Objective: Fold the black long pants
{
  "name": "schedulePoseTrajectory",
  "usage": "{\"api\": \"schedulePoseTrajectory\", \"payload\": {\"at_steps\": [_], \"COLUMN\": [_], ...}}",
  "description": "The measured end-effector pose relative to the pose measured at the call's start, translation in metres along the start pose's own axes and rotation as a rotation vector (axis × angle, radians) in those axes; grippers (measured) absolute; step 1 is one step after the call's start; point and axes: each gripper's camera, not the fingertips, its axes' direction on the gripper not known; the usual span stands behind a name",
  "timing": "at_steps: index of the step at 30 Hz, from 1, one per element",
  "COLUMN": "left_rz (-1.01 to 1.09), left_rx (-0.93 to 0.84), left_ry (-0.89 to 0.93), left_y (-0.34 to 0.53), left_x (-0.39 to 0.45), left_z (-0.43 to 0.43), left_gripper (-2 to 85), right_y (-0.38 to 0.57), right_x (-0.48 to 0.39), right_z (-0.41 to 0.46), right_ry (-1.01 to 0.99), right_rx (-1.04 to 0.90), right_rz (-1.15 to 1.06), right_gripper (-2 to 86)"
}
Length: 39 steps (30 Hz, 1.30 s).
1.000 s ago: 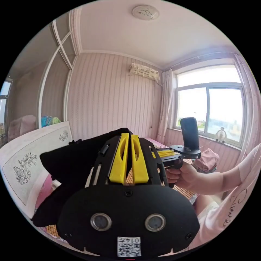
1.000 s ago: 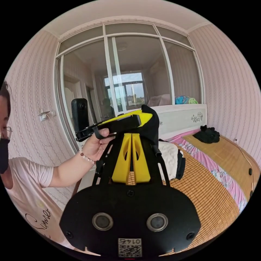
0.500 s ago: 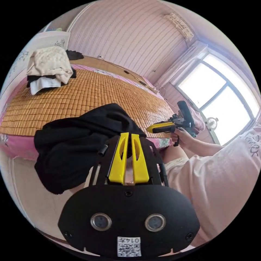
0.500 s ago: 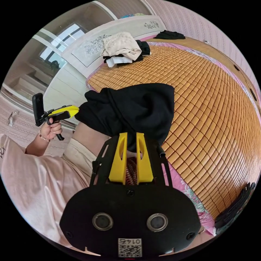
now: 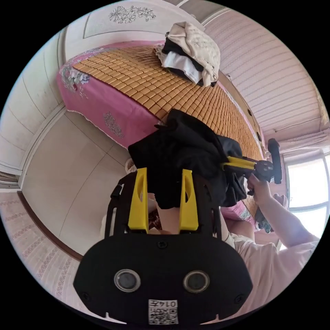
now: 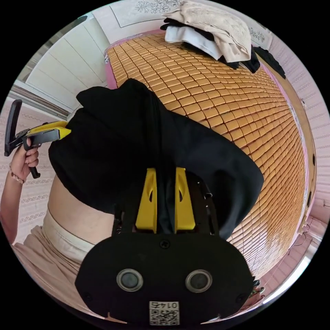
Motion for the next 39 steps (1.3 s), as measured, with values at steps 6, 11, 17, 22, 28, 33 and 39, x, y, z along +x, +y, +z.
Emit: {"api": "schedulePoseTrajectory", "payload": {"at_steps": [6,11,17,22,28,33,39], "left_rz": [0.102,0.276,0.466,0.471,0.053,0.006,0.188], "left_rx": [0.154,0.354,0.765,0.710,0.288,0.297,0.294], "left_ry": [0.010,0.051,0.179,0.180,0.126,0.122,-0.060], "left_y": [-0.012,-0.042,-0.064,-0.059,-0.046,-0.035,-0.079], "left_x": [0.018,0.064,0.098,0.064,-0.021,-0.035,0.012], "left_z": [-0.032,-0.078,-0.167,-0.145,-0.016,-0.014,-0.030], "left_gripper": [5.2,3.8,4.1,8.0,9.9,6.5,7.3], "right_y": [0.102,0.243,0.426,0.522,0.599,0.598,0.495], "right_x": [0.097,0.178,0.199,0.180,0.170,0.172,0.188], "right_z": [-0.107,-0.205,-0.272,-0.226,-0.111,-0.113,-0.115], "right_ry": [-0.262,-0.194,0.055,0.108,-0.143,-0.137,-0.093], "right_rx": [0.407,0.807,1.111,0.993,0.700,0.600,0.380], "right_rz": [0.259,0.549,0.802,0.926,1.309,1.258,0.920], "right_gripper": [0.2,0.6,1.4,4.2,7.7,8.8,12.0]}}
